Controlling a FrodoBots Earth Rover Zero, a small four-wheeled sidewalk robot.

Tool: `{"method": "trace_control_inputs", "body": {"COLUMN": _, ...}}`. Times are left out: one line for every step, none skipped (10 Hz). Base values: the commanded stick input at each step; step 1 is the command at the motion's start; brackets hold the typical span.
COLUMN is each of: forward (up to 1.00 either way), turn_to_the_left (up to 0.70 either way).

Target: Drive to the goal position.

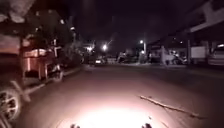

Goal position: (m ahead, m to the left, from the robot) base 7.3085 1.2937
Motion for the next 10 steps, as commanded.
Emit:
{"method": "trace_control_inputs", "body": {"forward": 0.70, "turn_to_the_left": 0.00}}
{"method": "trace_control_inputs", "body": {"forward": 0.70, "turn_to_the_left": 0.00}}
{"method": "trace_control_inputs", "body": {"forward": 0.70, "turn_to_the_left": 0.00}}
{"method": "trace_control_inputs", "body": {"forward": 0.70, "turn_to_the_left": 0.00}}
{"method": "trace_control_inputs", "body": {"forward": 0.70, "turn_to_the_left": 0.00}}
{"method": "trace_control_inputs", "body": {"forward": 0.70, "turn_to_the_left": 0.00}}
{"method": "trace_control_inputs", "body": {"forward": 0.70, "turn_to_the_left": 0.00}}
{"method": "trace_control_inputs", "body": {"forward": 0.70, "turn_to_the_left": 0.00}}
{"method": "trace_control_inputs", "body": {"forward": 0.70, "turn_to_the_left": 0.00}}
{"method": "trace_control_inputs", "body": {"forward": 0.70, "turn_to_the_left": 0.00}}
